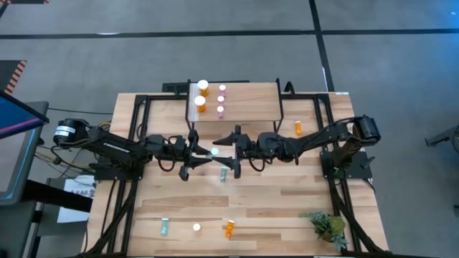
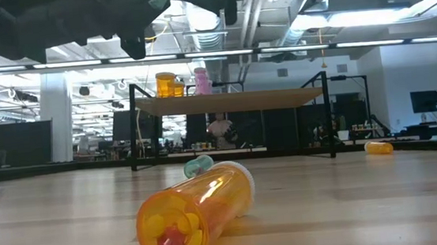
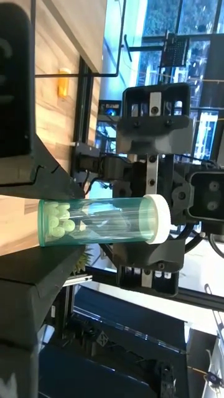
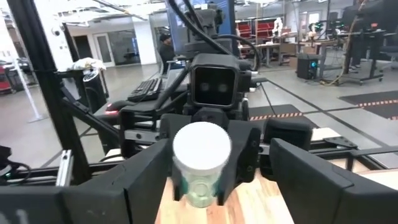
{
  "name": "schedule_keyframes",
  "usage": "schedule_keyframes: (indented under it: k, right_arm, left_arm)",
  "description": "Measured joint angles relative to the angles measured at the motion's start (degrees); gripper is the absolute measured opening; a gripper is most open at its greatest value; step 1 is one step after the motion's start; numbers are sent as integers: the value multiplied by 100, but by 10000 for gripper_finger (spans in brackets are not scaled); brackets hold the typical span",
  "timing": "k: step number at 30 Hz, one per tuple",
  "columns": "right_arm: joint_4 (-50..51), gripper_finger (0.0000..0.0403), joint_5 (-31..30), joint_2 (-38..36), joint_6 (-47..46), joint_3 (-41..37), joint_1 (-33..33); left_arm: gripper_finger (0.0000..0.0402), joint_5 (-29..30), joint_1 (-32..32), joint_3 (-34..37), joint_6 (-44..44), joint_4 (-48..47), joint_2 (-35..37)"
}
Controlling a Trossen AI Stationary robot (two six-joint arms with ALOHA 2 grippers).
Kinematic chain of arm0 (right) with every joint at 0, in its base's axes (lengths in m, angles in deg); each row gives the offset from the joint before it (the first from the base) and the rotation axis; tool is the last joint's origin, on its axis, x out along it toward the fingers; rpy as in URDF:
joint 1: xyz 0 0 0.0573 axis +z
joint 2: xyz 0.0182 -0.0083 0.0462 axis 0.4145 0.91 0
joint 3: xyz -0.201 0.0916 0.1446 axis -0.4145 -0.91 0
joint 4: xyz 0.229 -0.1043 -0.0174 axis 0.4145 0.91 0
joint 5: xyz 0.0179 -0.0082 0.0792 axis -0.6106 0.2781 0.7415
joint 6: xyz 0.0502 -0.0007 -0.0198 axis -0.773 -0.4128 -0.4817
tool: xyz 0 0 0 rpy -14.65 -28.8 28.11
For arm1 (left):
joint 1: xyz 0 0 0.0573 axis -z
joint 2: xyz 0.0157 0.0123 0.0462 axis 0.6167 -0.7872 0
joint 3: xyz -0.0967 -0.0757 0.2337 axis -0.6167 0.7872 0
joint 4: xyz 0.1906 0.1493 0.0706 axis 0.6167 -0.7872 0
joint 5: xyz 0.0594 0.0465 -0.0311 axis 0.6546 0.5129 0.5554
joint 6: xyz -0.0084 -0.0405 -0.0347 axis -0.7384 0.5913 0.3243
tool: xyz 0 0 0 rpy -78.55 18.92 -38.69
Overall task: Pick and place medicine bottles onto shelf by color
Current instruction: Put the top small blue pill bottle on the shelf
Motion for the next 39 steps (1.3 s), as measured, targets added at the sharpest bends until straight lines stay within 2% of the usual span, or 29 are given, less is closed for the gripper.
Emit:
schedule_keyframes:
  k: [11, 27, 31, 39]
  right_arm:
    - [-2, 257, 149, 0, -27, 0, 2]
    - [5, 146, 341, -7, -248, 0, -110]
    - [9, 137, 341, -9, -249, 0, -109]
    - [26, 144, 337, -9, -249, -2, -109]
  left_arm:
    - [89, 4, 0, 0, 0, -2, 2]
    - [89, 99, 0, 2, 7, -42, 4]
    - [89, 125, 0, 4, 7, -42, 4]
    - [92, 186, 2, 4, 28, -79, 4]
